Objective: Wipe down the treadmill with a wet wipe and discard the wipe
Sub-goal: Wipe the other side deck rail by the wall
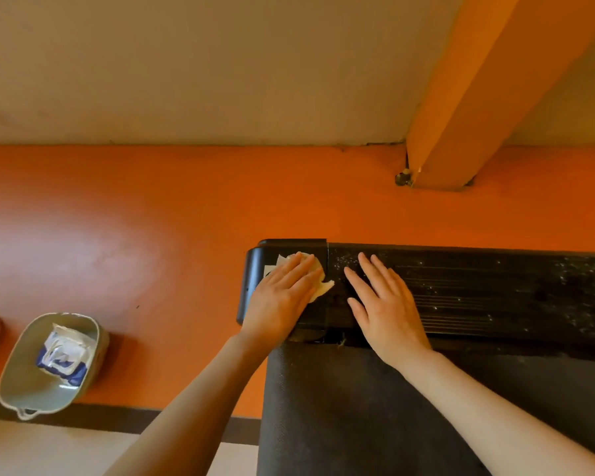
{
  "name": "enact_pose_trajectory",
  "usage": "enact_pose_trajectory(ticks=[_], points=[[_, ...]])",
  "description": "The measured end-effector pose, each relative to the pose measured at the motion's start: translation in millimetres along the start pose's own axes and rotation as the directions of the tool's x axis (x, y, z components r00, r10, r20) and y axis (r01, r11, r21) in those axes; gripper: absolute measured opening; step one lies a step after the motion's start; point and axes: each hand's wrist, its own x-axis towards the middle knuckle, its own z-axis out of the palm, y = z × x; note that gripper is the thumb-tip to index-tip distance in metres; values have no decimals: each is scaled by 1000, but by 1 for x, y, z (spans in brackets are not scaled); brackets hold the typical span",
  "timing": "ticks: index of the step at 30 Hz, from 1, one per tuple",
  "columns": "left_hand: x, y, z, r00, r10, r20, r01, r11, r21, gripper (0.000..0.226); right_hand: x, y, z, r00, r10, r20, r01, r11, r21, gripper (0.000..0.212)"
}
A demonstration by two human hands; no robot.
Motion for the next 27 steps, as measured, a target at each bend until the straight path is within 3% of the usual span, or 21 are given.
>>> enact_pose_trajectory(ticks=[4, 8, 11, 14, 19, 27], points=[[-1, -2, -13, 998, 29, 55, -26, 998, -59, 48, 0, 8, -2, 999, 23, 24, -23, 1000, 8, 50], [-11, -14, -22, 967, 221, 129, -226, 974, 25, 47, 3, 5, 1, 998, 53, 17, -53, 998, 18, 47], [-11, -22, -22, 952, 298, 75, -302, 952, 51, 45, 1, 6, 3, 999, 43, 29, -43, 999, 10, 51], [4, -25, -21, 969, 244, -26, -243, 970, 28, 37, 1, 8, 6, 999, 44, 29, -45, 999, 19, 50], [19, -11, -18, 991, -25, -128, 18, 998, -52, 36, 0, 7, 7, 999, 44, 32, -46, 998, 38, 50], [-4, -12, -25, 999, 9, -47, -7, 999, 45, 42, 1, 7, 6, 999, 45, 27, -46, 999, 25, 50]])
